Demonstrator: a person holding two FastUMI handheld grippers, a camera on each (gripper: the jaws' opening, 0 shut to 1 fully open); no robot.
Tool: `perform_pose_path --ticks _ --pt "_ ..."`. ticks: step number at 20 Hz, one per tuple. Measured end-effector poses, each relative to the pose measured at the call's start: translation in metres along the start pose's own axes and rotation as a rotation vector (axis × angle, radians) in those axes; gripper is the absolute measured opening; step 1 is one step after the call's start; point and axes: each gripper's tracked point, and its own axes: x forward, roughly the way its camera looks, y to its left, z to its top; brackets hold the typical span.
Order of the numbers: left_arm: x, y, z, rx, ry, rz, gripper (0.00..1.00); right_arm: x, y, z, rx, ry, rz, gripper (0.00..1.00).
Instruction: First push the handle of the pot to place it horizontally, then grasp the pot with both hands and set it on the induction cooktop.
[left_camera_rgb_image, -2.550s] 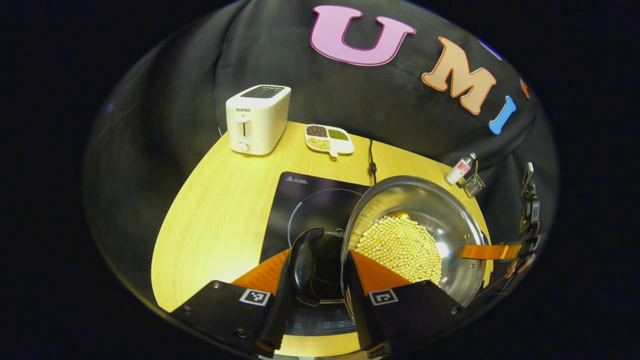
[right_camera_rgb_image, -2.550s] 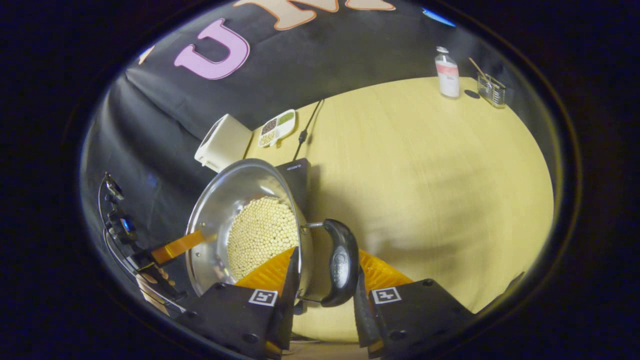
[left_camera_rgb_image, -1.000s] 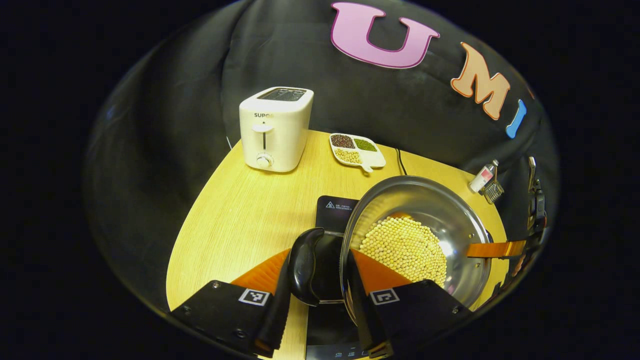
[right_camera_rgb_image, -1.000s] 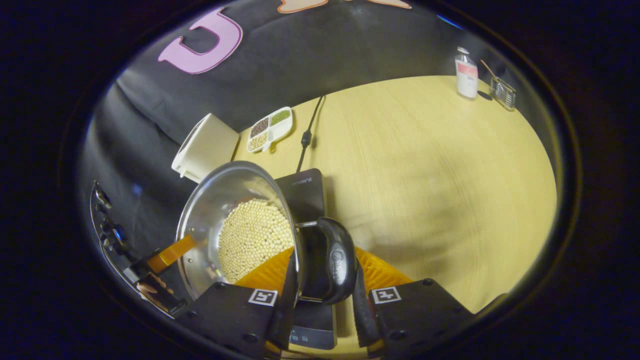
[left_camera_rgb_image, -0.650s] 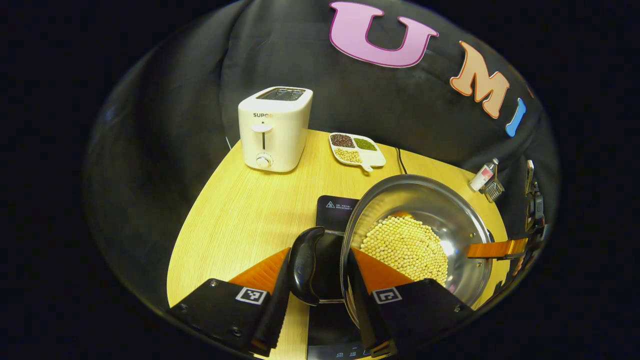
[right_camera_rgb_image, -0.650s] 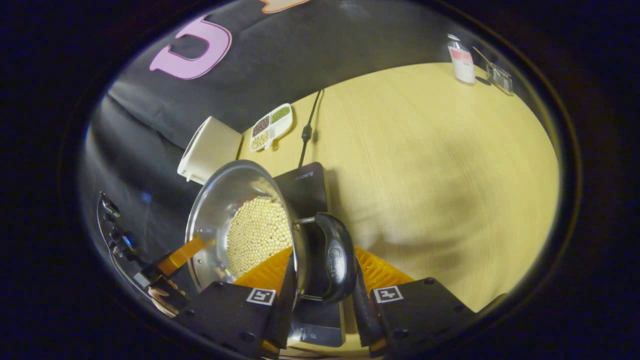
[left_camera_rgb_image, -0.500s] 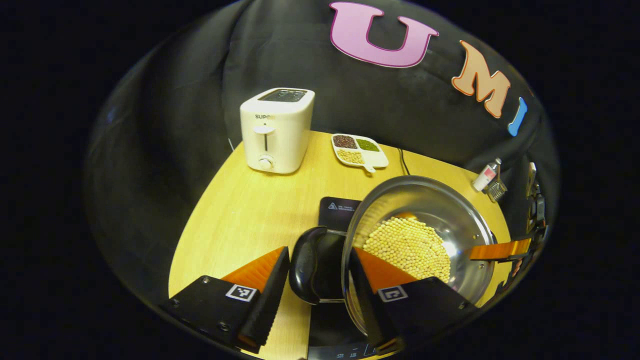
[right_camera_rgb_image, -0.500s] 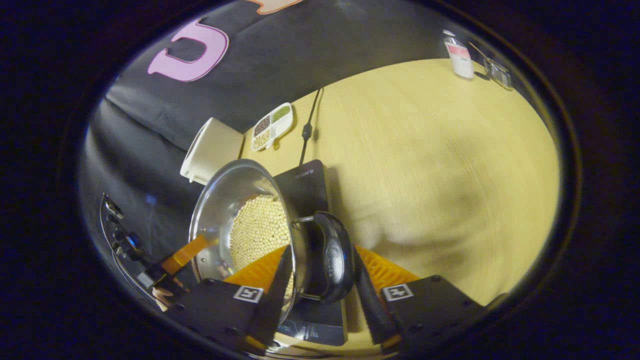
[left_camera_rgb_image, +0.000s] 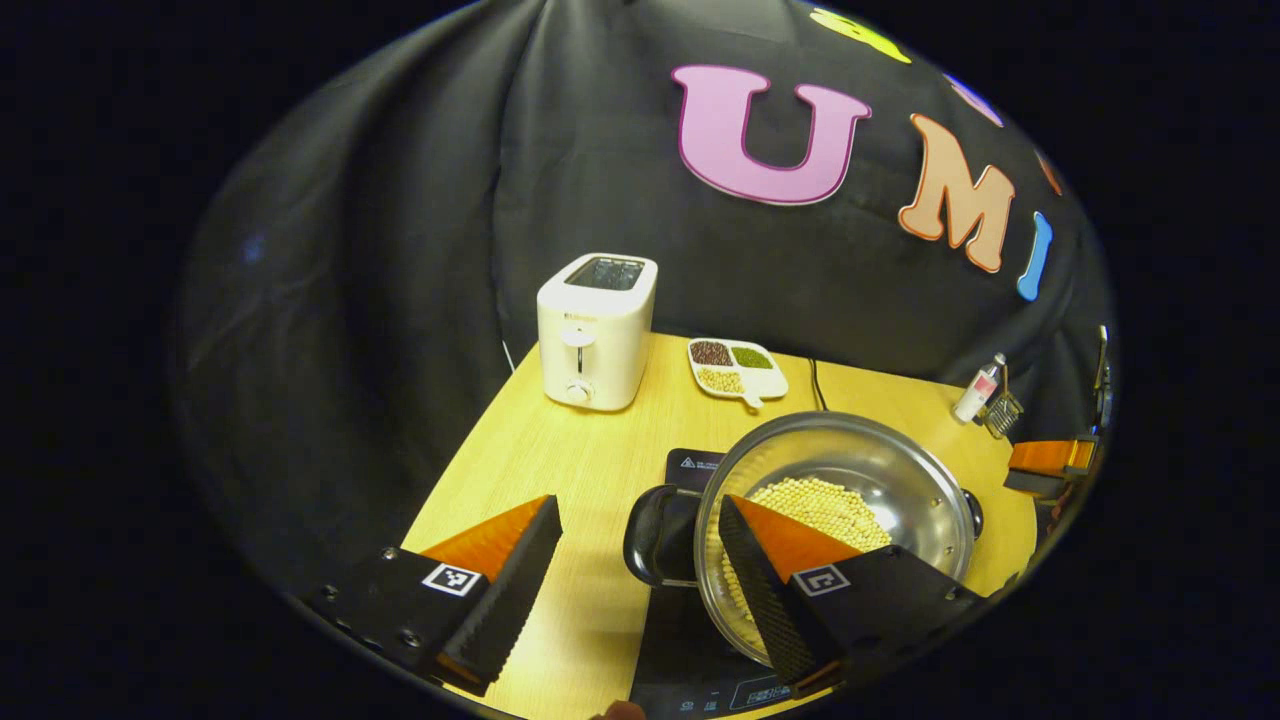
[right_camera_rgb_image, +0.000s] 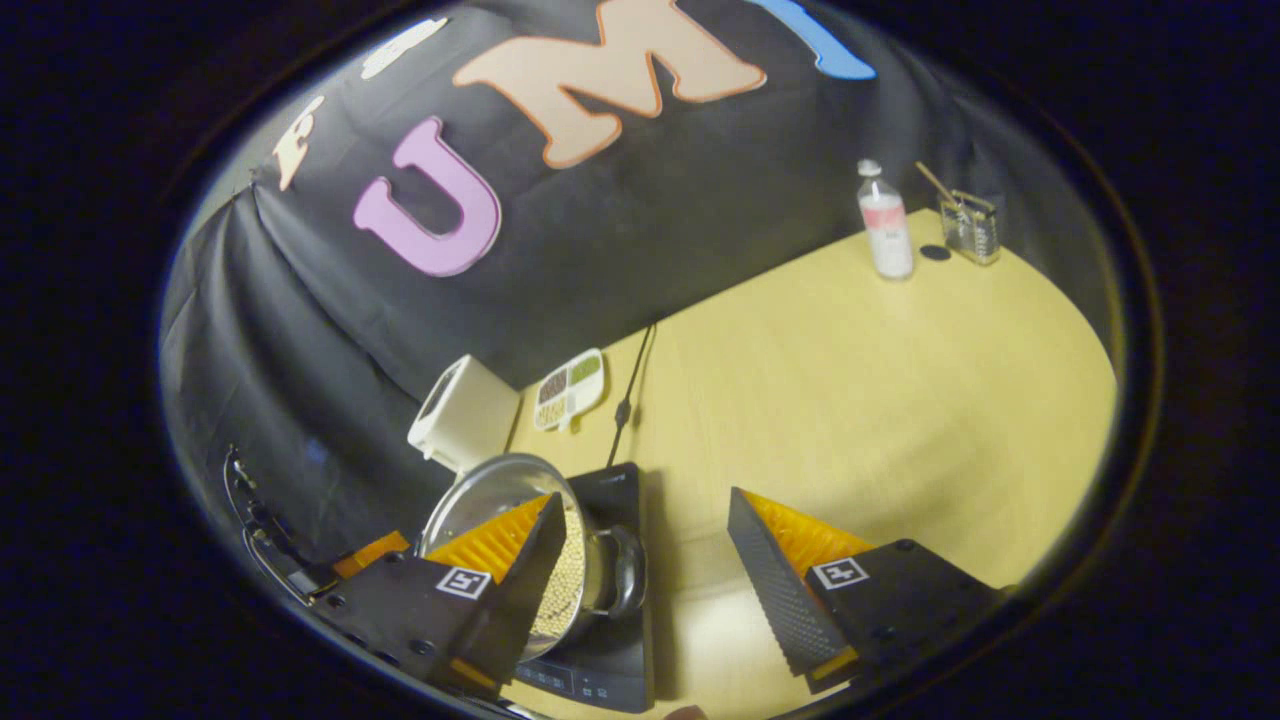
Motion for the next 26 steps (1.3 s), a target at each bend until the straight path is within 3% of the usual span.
perform_pose_path --ticks 2,3,4,5,6,8,9,10,11,15,16,19,22,26 --pt "-0.018 -0.011 0.01 0.005 -0.043 -0.001 0.99 -0.024 -0.008 0.016 -0.013 -0.069 -0.024 0.91" --pt "-0.028 -0.016 0.017 0.014 -0.067 0.003 0.97 -0.036 -0.012 0.025 -0.029 -0.107 -0.039 1.0" --pt "-0.038 -0.021 0.022 0.019 -0.089 0.007 0.96 -0.05 -0.015 0.031 -0.048 -0.142 -0.056 0.91" --pt "-0.048 -0.03 0.028 0.019 -0.117 0.009 0.96 -0.064 -0.016 0.039 -0.07 -0.176 -0.069 0.91" --pt "-0.058 -0.039 0.033 0.018 -0.141 0.009 0.96 -0.079 -0.017 0.046 -0.091 -0.209 -0.084 1.0" --pt "-0.077 -0.059 0.047 0.023 -0.188 0.013 0.97 -0.106 -0.014 0.067 -0.125 -0.294 -0.102 0.99" --pt "-0.089 -0.07 0.053 0.029 -0.211 0.016 0.96 -0.12 -0.012 0.079 -0.136 -0.336 -0.107 0.91" --pt "-0.099 -0.078 0.059 0.033 -0.23 0.024 0.96 -0.133 -0.01 0.091 -0.145 -0.372 -0.105 0.91" --pt "-0.112 -0.089 0.067 0.033 -0.252 0.025 0.96 -0.148 -0.008 0.103 -0.152 -0.409 -0.099 0.99" --pt "-0.157 -0.131 0.109 0.052 -0.393 0.059 0.94 -0.203 0.003 0.146 -0.2 -0.531 -0.066 1.0" --pt "-0.168 -0.139 0.12 0.073 -0.433 0.067 0.96 -0.215 0.006 0.155 -0.215 -0.554 -0.054 0.92" --pt "-0.196 -0.165 0.144 0.17 -0.518 0.098 0.93 -0.249 0.014 0.179 -0.262 -0.624 -0.026 0.92" --pt "-0.211 -0.195 0.145 0.205 -0.539 0.103 0.96 -0.288 0.01 0.189 -0.305 -0.662 0.001 0.92" --pt "-0.216 -0.233 0.126 0.168 -0.512 0.075 0.96 -0.306 -0.021 0.183 -0.354 -0.664 -0.017 0.91"
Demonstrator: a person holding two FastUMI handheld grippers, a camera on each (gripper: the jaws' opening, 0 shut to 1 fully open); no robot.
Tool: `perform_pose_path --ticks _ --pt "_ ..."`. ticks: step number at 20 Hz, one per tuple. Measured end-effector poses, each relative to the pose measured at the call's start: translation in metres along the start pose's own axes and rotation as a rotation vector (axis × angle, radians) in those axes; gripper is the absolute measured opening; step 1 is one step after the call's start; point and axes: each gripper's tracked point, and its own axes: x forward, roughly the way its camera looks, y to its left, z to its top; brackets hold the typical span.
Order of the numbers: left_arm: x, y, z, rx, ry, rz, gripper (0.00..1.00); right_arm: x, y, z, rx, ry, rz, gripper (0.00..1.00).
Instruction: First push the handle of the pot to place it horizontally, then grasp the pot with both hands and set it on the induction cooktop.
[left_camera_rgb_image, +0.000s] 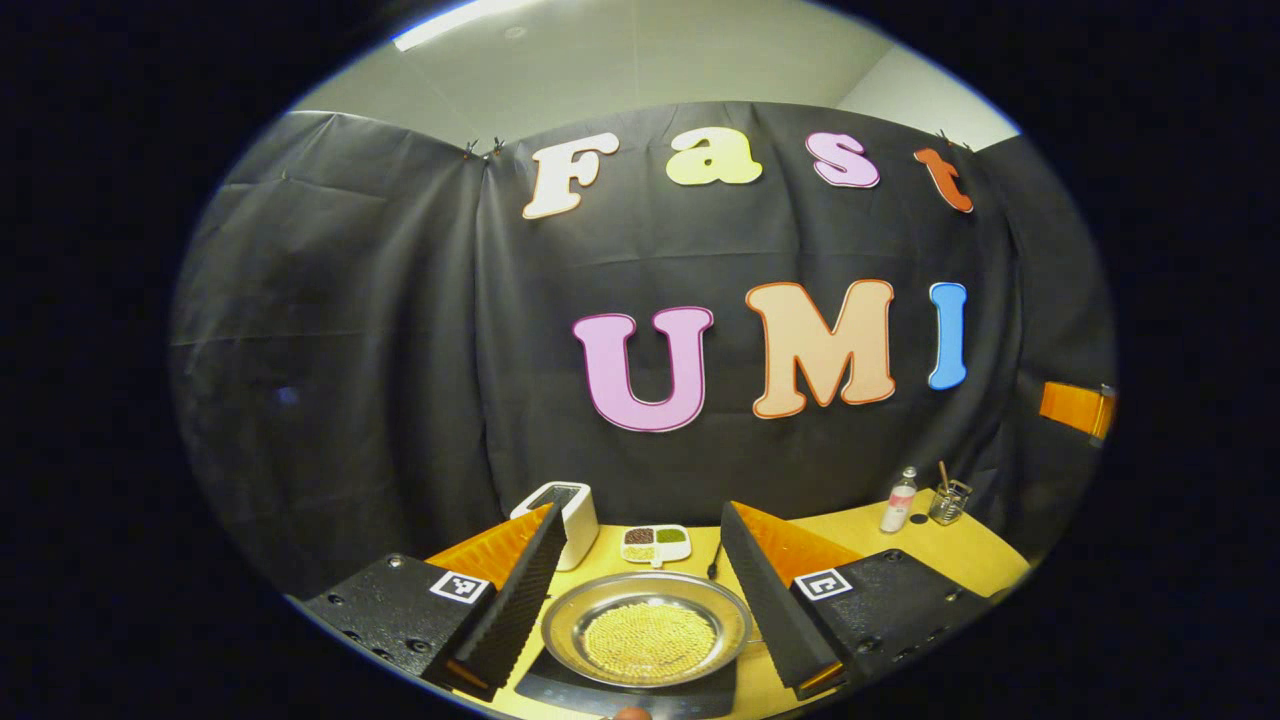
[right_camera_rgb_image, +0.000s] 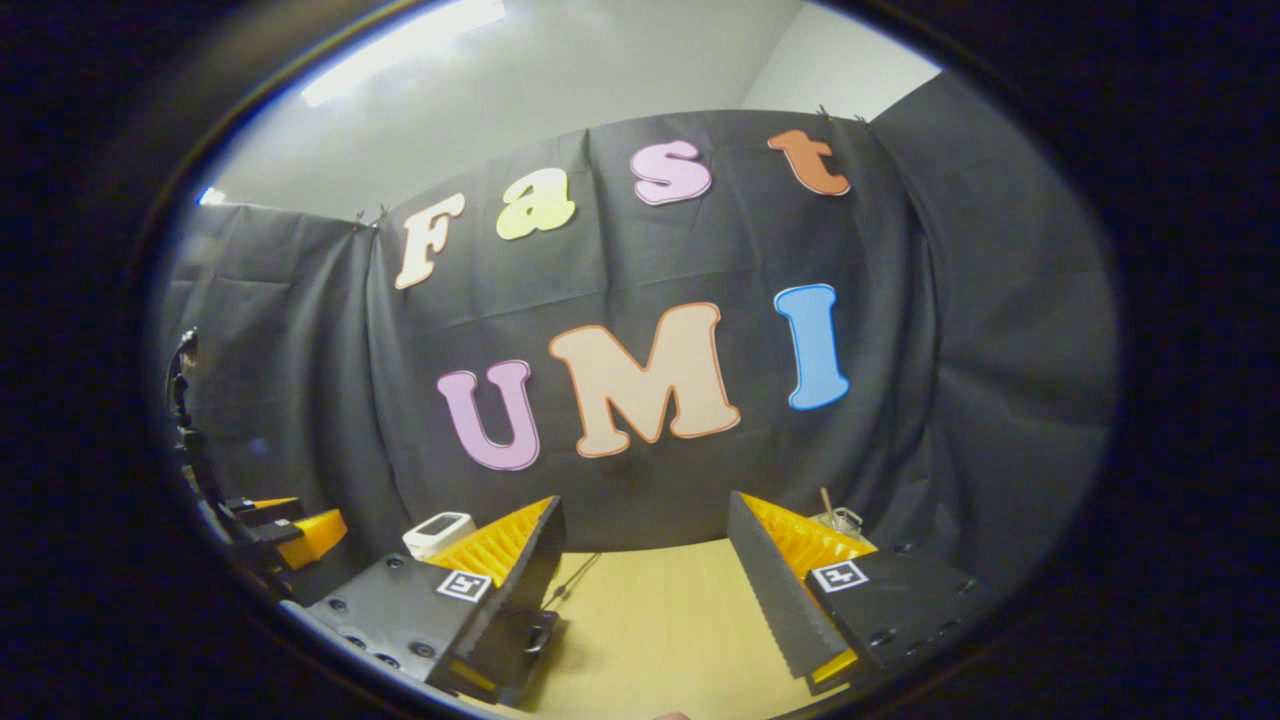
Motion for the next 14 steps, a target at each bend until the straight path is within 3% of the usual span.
perform_pose_path --ticks 5,14 --pt "-0.01 -0.04 -0.02 0.0 0.076 0.003 0.96 -0.022 -0.02 -0.004 -0.054 0.018 0.036 0.92" --pt "-0.032 -0.095 -0.025 0.021 0.086 -0.016 0.96 -0.046 -0.051 -0.003 -0.085 0.028 0.081 0.92"
